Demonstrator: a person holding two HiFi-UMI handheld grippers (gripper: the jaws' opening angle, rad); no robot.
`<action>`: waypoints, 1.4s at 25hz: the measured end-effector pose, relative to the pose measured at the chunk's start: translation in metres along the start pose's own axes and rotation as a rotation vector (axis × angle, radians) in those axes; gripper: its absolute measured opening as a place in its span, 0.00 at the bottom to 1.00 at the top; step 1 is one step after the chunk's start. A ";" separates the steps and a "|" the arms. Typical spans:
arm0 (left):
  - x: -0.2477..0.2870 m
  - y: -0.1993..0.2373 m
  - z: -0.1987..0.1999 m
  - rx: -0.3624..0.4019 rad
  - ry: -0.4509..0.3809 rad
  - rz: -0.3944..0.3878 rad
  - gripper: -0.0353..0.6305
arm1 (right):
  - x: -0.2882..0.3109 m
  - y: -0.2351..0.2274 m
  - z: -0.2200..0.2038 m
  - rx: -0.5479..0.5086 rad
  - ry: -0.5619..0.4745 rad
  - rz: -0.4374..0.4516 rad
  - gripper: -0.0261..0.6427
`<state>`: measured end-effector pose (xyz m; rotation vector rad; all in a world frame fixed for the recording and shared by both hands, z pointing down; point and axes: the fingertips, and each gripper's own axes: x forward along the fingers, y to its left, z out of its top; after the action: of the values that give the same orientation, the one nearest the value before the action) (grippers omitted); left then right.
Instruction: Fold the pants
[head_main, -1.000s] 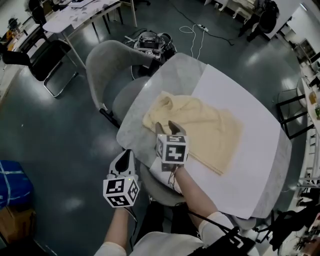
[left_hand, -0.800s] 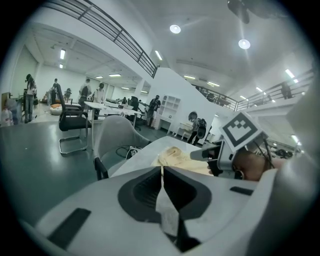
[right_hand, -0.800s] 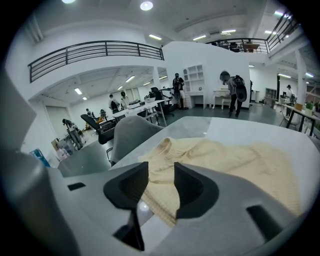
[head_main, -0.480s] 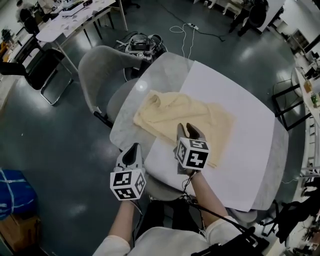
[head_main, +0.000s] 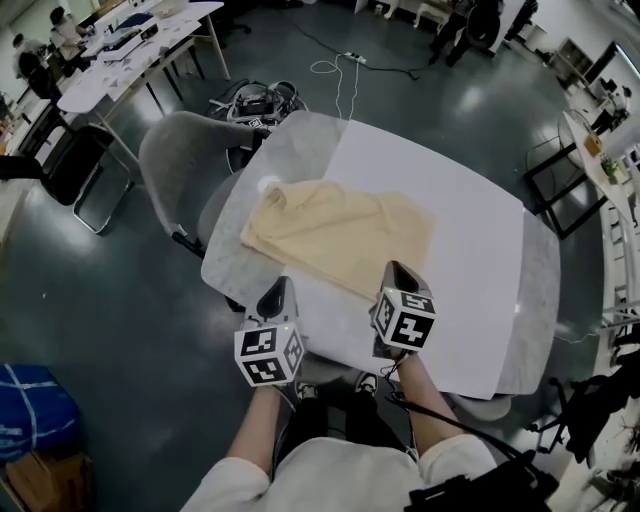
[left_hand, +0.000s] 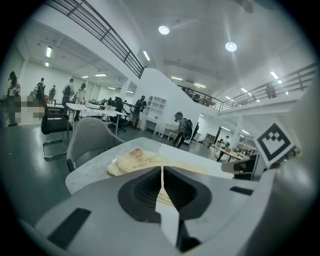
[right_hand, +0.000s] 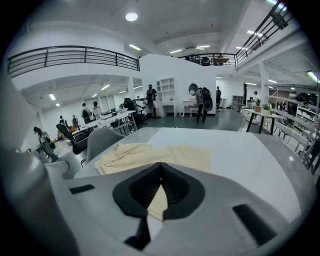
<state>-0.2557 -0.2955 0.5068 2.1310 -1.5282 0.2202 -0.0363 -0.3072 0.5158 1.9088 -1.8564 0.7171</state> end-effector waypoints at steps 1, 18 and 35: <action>0.000 -0.009 0.000 0.007 -0.001 -0.010 0.08 | -0.006 -0.009 -0.002 0.010 -0.003 -0.011 0.03; 0.057 -0.064 -0.044 0.132 0.057 -0.037 0.08 | 0.035 -0.137 -0.063 0.176 0.116 -0.060 0.12; 0.104 -0.038 -0.078 0.077 0.102 0.081 0.08 | 0.113 -0.151 -0.096 0.205 0.272 -0.007 0.26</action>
<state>-0.1710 -0.3354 0.6052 2.0845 -1.5705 0.4160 0.1049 -0.3326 0.6717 1.8274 -1.6601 1.1416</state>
